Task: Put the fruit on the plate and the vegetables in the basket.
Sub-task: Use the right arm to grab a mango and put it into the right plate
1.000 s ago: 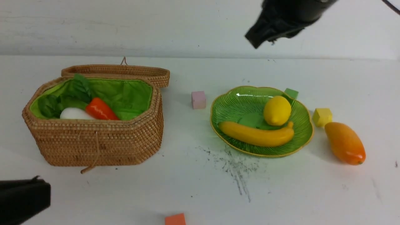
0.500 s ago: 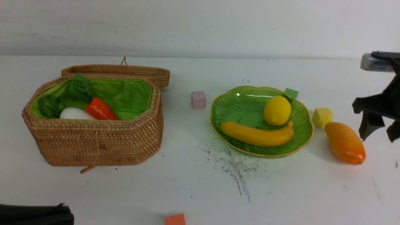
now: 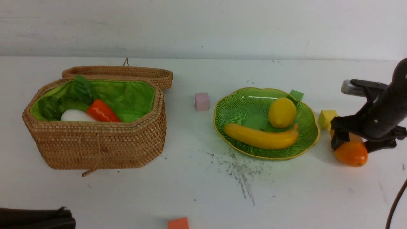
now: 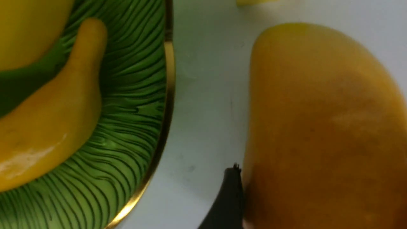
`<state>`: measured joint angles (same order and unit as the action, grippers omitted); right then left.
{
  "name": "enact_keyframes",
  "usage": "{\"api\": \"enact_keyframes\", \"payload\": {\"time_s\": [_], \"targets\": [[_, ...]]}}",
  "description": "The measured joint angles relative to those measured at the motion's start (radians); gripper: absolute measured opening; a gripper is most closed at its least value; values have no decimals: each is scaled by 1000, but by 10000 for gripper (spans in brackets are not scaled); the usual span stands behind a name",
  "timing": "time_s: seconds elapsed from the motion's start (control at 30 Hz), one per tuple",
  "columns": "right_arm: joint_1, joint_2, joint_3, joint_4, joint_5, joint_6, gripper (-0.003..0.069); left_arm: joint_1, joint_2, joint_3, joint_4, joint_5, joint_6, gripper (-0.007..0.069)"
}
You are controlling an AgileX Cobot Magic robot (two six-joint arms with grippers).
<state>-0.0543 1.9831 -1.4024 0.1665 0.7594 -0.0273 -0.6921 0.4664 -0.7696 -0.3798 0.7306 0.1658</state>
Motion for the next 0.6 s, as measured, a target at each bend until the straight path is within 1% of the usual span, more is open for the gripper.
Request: {"api": "enact_keyframes", "payload": {"time_s": [0.1,0.23,0.5,0.6], "targets": [[0,29,0,8,-4,-25,630,0,0,0,0,0,0,17],[0,40,0,23,-3,-45,581,0,0,0,0,-1,0,20],[0,-2,-80,38,102,-45,581,0,0,0,0,-2,0,27],[20,-72,-167,138,150,-57,581,0,0,0,13,-25,0,29]]}}
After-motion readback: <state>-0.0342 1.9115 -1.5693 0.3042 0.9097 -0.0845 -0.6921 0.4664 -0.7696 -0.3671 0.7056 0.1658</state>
